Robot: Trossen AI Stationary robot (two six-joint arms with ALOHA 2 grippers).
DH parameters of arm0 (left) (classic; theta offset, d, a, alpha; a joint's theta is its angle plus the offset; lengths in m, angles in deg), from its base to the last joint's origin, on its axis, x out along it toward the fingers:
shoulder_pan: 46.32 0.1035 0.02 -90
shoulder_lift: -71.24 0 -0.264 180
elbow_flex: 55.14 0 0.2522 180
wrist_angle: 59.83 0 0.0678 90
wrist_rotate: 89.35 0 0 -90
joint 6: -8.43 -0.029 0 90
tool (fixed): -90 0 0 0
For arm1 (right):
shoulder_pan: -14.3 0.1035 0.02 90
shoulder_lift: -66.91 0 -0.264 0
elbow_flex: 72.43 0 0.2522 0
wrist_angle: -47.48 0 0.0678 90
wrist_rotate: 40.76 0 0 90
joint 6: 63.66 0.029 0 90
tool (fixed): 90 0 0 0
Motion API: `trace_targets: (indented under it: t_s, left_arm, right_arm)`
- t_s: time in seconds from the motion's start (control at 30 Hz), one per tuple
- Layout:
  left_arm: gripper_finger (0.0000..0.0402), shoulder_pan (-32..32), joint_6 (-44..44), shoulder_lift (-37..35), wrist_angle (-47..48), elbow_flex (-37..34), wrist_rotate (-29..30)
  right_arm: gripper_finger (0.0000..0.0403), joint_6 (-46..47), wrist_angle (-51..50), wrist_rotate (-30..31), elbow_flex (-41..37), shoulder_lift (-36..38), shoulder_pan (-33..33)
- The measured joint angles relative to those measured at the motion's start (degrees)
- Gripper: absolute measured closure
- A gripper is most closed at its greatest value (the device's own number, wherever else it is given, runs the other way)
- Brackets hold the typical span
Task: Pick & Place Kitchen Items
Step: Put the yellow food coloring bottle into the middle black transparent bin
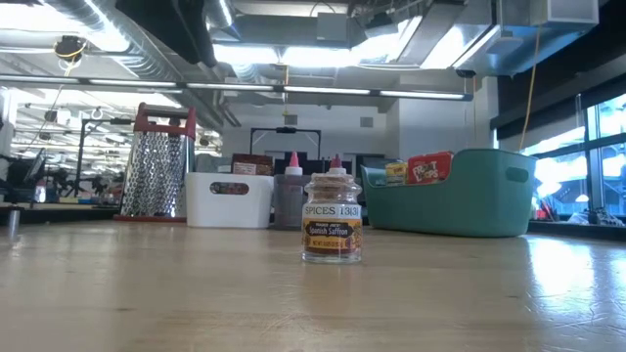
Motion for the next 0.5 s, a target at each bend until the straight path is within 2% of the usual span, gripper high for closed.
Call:
trace_targets:
  t_s: [0.27, 0.5]
  left_arm:
    - [0.0121, 2.1, -4.8, 0.0, -3.0, 0.0, -0.3]
    - [0.0121, 4.6, -11.1, 0.0, -8.0, 0.1, -6.0]
  right_arm:
    - [0.0149, 0.4, 5.3, -0.1, -3.1, 0.4, 0.0]
    - [0.0182, 2.0, 5.0, 0.6, -3.1, 0.3, 0.0]
